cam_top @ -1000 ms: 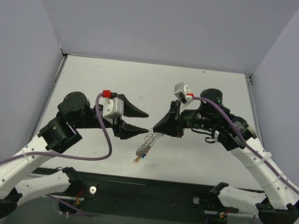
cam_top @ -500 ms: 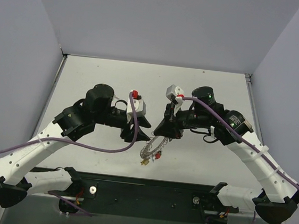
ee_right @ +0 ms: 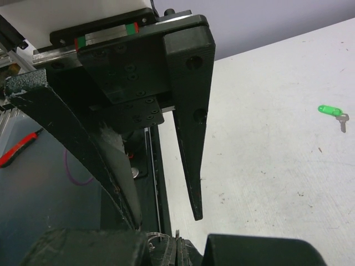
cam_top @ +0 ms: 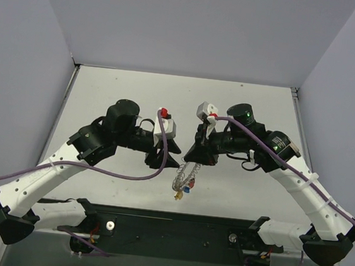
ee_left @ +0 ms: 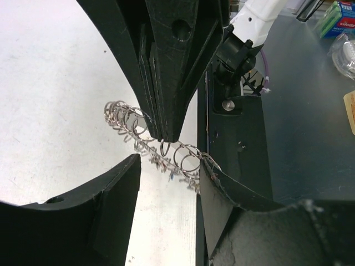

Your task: Put the keys on the keyring

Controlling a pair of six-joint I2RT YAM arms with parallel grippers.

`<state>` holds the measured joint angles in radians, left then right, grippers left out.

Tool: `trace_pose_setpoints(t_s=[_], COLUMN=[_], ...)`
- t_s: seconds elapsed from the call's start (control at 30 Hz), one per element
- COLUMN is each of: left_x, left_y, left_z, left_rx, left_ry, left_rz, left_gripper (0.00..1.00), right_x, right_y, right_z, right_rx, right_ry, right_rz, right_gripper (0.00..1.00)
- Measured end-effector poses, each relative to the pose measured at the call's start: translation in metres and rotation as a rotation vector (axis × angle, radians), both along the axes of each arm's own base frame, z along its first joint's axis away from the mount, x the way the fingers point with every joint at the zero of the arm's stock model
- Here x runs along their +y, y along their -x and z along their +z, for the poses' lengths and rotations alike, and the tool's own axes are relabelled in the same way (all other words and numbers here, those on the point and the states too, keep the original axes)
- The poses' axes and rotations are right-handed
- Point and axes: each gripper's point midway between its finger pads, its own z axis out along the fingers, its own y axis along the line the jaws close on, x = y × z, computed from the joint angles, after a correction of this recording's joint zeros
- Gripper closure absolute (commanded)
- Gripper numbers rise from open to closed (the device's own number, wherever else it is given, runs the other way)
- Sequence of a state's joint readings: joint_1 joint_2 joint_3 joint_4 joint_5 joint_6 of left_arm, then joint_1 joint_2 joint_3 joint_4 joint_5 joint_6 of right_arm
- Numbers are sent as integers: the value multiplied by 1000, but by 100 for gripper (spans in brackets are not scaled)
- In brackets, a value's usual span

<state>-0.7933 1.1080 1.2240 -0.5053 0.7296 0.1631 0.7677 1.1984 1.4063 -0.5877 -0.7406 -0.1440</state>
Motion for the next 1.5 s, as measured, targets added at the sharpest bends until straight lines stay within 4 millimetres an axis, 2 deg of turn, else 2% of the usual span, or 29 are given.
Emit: trace_pose_setpoints(t_s=[0.17, 0.33, 0.43, 0.53, 0.7, 0.8, 1.03, 1.2, 1.3, 1.5], left_x=[1, 6, 10, 13, 11, 8, 13, 15, 11, 4], left_y=[-2, -7, -10, -12, -18, -21, -25, -26, -23, -19], left_z=[-3, -7, 1, 13, 32, 40, 72, 89, 91, 82], left_rx=[-7, -27, -60, -85, -95, -87, -78, -57, -28, 40], left_ry=[1, 14, 55, 110, 218, 280, 449, 540, 552, 527], left_rz=[16, 71, 116, 149, 168, 159, 122, 63, 14, -60], left_gripper=[46, 43, 41, 41, 42, 43, 49, 54, 55, 57], right_x=[1, -9, -13, -14, -10, -8, -9, -11, -13, -14], right_y=[-4, -3, -3, -3, -6, -6, -4, -3, -2, 0], right_z=[3, 0, 11, 30, 54, 57, 46, 60, 68, 71], right_rx=[-37, -87, -123, -154, -177, -189, -224, -264, -292, -307], right_ry=[-55, -178, -276, -383, -507, -563, -671, -746, -793, -830], right_rz=[-37, -136, -187, -213, -221, -218, -217, -216, -208, -200], right_gripper=[100, 100, 100, 100, 100, 100, 100, 100, 100, 100])
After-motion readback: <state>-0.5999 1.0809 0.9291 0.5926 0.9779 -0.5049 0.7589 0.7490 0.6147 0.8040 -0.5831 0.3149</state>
